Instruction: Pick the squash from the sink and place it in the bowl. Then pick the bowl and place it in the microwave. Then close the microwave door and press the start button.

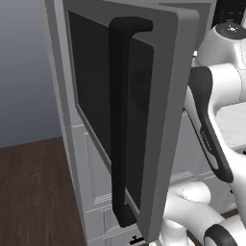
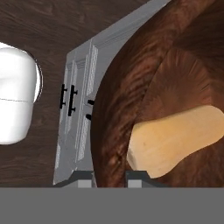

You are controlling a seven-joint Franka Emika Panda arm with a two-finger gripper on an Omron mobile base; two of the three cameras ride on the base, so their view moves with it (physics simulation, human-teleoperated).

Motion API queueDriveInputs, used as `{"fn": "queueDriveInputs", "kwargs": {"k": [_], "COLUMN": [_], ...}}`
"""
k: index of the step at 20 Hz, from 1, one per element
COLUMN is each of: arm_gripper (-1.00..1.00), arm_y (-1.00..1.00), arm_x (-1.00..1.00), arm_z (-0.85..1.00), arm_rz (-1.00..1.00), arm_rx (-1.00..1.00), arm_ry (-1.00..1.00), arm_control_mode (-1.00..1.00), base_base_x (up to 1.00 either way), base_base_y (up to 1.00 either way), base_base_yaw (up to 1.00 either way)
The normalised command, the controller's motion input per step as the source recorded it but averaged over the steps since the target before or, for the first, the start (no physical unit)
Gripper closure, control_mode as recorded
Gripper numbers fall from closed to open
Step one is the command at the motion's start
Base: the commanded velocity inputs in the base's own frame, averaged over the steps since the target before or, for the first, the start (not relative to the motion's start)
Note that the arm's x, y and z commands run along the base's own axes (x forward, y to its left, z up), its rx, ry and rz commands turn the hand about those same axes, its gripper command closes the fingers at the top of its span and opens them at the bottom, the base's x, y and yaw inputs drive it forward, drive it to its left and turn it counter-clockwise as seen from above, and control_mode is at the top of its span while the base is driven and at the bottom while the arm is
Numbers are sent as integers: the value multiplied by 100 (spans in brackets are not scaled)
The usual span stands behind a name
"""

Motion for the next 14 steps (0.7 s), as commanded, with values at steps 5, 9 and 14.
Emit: {"fn": "queueDriveInputs", "kwargs": {"k": [5,9,14], "arm_gripper": [100,100,100], "arm_y": [0,0,0], "arm_x": [0,0,0], "arm_z": [0,0,0], "arm_rz": [0,0,0], "arm_rx": [0,0,0], "arm_ry": [0,0,0], "arm_control_mode": [100,100,100], "base_base_x": [2,5,25], "base_base_y": [-6,-1,-2], "base_base_yaw": [1,0,0]}}
